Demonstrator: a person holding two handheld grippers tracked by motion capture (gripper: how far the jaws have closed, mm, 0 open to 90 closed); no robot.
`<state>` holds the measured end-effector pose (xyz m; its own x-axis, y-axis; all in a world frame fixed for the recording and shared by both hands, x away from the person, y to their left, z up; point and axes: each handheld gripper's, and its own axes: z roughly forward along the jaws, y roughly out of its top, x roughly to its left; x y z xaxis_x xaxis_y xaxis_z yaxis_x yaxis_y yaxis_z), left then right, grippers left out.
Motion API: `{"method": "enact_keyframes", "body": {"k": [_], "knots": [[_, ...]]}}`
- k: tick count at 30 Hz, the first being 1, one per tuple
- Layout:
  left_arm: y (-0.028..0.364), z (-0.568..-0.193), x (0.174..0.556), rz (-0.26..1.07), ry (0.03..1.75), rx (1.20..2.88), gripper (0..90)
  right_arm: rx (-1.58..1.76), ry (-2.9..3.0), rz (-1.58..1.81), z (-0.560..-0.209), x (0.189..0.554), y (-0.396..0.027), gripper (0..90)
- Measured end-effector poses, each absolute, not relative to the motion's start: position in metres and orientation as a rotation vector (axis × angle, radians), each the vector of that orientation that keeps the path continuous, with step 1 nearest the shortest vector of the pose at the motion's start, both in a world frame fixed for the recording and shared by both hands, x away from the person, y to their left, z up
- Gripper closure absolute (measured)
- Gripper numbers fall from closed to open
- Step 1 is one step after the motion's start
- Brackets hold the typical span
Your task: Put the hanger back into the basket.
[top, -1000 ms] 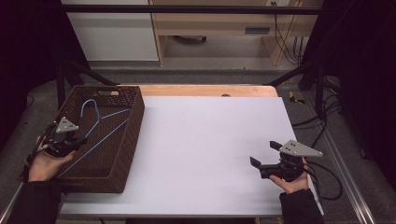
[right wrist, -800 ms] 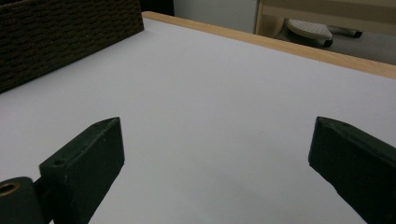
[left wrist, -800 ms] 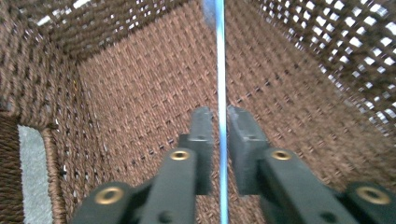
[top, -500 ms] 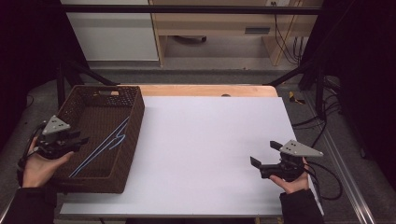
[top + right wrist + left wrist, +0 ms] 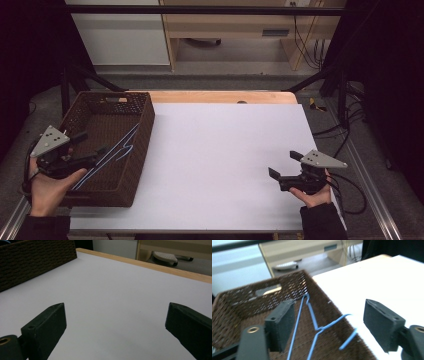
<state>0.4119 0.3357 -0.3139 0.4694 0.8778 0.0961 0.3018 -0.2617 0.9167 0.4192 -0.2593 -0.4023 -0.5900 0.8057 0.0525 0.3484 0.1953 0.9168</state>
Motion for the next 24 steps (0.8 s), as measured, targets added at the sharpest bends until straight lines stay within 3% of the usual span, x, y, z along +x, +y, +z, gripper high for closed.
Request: {"method": "enact_keyframes", "body": {"k": [8,24], "knots": [[0.303,-0.317,0.397,0.732,0.927,1.737,14.3,1.068,2.030,1.381,-0.401,0.419,-0.260,4.0],[0.244,-0.354,0.397,0.594,0.807,1.822,12.6,1.068,2.025,1.386,-0.401,0.418,-0.261,3.9]]}}
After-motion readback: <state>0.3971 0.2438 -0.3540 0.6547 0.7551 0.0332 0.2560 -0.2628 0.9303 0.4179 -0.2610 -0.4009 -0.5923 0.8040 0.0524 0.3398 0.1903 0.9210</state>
